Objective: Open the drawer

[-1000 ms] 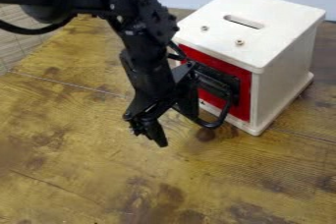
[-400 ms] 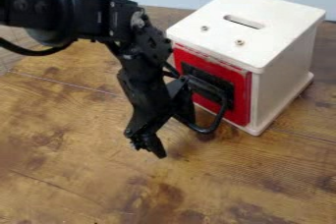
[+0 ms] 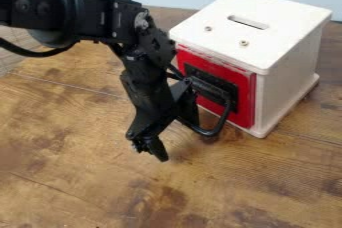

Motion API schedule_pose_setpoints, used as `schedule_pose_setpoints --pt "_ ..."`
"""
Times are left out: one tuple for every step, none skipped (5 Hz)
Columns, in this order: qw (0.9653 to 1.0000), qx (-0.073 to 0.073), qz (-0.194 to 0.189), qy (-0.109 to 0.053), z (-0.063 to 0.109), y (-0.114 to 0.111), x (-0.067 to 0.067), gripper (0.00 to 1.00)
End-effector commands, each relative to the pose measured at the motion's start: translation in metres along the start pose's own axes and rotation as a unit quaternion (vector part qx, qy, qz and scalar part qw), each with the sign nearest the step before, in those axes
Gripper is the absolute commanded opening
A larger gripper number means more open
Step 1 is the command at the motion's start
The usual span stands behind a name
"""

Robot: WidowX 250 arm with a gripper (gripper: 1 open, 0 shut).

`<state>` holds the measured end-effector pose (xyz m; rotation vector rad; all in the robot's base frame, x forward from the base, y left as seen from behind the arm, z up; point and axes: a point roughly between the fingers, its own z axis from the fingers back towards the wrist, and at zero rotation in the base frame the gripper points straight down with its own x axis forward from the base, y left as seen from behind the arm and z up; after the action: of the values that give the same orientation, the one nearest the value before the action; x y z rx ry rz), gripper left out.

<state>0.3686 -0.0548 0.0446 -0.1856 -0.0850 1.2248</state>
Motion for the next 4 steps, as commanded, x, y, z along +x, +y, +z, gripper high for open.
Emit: schedule_pose_setpoints --pt "0.9999 -0.013 0.004 -0.006 0.015 -0.010 -0.003 1.00" --pt "0.9998 -0.013 0.014 -0.007 0.018 -0.014 -0.009 1.00" --pt "0.9996 -0.013 0.025 -0.006 0.021 -0.019 -0.015 1.00" --pt "0.9987 -0.014 0.049 -0.008 0.019 -0.024 -0.025 1.00"
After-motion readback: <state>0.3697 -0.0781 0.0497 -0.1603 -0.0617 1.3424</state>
